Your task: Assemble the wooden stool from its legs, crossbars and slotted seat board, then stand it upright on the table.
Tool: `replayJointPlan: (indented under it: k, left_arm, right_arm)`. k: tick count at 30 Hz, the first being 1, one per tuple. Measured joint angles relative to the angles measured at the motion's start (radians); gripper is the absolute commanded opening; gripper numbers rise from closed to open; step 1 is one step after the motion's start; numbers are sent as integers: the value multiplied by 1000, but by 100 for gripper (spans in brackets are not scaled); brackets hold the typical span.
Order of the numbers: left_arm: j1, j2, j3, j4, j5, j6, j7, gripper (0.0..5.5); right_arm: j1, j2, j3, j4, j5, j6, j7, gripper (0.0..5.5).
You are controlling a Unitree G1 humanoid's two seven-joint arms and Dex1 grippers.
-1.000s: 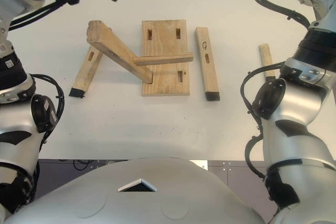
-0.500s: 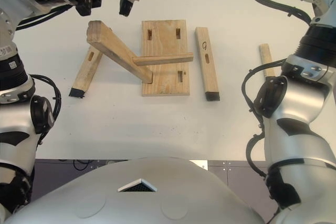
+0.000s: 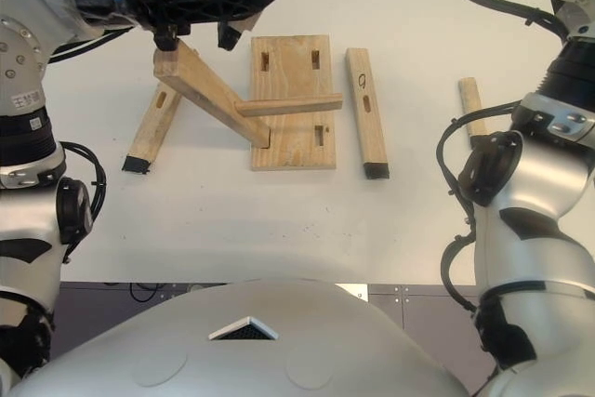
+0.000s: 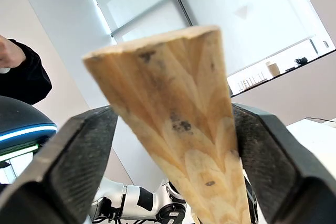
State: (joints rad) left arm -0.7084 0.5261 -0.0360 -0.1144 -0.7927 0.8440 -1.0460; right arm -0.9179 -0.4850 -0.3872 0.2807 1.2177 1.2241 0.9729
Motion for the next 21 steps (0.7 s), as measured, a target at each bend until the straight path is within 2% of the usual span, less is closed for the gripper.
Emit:
replayJointPlan:
  k: [5, 12, 13, 19, 21]
  left_arm:
    - [17, -5, -16, 2, 5, -11, -12, 199]
    - [20, -14, -18, 21, 6, -15, -16, 199]
    - [20, -15, -18, 27, 6, -20, -16, 236]
    - [6, -20, -9, 71, 27, -40, -10, 326]
    - [6, -22, 6, 75, 25, -40, 1, 332]
  right_arm:
    - [-1, 0, -5, 0, -1, 0, -30, 257]
    - [-1, 4, -4, -2, -5, -16, -58, 250]
    - [-1, 6, -3, -4, -7, -25, -63, 247]
    - [0, 10, 45, -74, -101, -159, -88, 210]
    - [5, 10, 66, -86, -138, -202, -93, 206]
